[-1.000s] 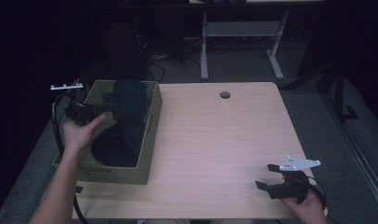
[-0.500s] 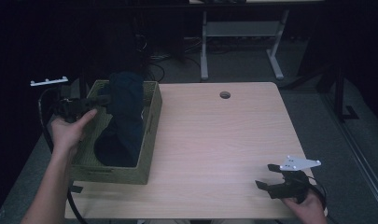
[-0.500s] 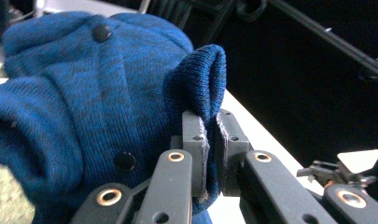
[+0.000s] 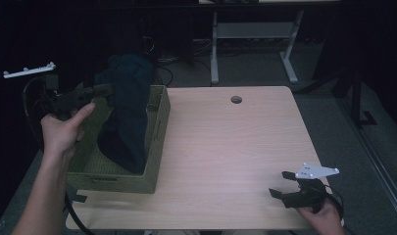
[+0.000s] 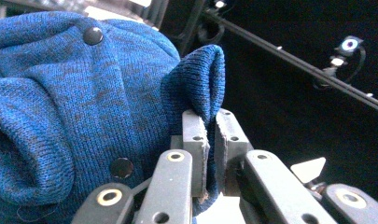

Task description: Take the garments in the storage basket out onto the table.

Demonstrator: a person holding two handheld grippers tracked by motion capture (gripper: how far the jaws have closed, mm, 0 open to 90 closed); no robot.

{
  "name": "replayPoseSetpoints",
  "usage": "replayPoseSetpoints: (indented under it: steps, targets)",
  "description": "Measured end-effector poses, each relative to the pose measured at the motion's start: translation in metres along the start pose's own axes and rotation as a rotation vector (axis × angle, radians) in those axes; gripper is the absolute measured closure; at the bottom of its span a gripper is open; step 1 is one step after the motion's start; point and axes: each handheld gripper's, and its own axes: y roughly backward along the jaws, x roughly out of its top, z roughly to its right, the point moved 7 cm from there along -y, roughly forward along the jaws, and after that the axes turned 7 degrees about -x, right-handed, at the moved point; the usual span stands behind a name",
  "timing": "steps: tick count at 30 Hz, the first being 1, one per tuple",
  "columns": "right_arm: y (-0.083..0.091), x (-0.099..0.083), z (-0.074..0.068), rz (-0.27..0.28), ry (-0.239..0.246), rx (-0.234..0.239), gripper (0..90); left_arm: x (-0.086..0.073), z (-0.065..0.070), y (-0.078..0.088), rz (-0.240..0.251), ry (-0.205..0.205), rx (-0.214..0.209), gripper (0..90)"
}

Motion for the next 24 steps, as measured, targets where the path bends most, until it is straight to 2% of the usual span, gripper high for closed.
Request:
replayPoseSetpoints:
  steps: [5, 7, 8, 10, 12, 13, 14, 20, 24]
  targets:
    - [0.000, 0.000, 0.000, -0.001, -0.002, 0.000, 17.6, 0.015, 0.027, -0.012, 0.008, -0.034, -0.062, 84.5]
    - [0.001, 0.000, 0.000, 0.002, 0.001, 0.000, 17.6, 0.017, 0.031, -0.014, 0.006, -0.036, -0.070, 84.6]
    - [0.001, 0.000, 0.000, 0.003, 0.002, 0.000, 17.6, 0.019, 0.041, -0.023, 0.000, -0.043, -0.094, 84.6]
    - [0.001, 0.000, 0.000, 0.004, 0.004, -0.001, 17.6, 0.020, 0.048, -0.030, -0.005, -0.049, -0.111, 84.6]
    - [0.001, 0.000, 0.000, 0.004, 0.004, -0.001, 17.6, 0.019, 0.055, -0.039, -0.005, -0.051, -0.140, 84.5]
    - [0.001, 0.000, 0.000, 0.004, 0.004, -0.001, 17.6, 0.019, 0.055, -0.039, -0.005, -0.051, -0.140, 84.6]
    - [0.001, 0.001, 0.000, 0.005, 0.004, 0.000, 17.6, 0.018, 0.063, -0.048, -0.009, -0.054, -0.163, 84.6]
    - [0.002, 0.001, 0.001, 0.015, 0.000, 0.001, 17.6, 0.014, 0.081, -0.075, -0.030, -0.064, -0.219, 84.5]
    - [0.004, 0.002, 0.002, 0.020, 0.001, 0.001, 17.6, 0.003, 0.091, -0.098, -0.068, -0.053, -0.254, 84.5]
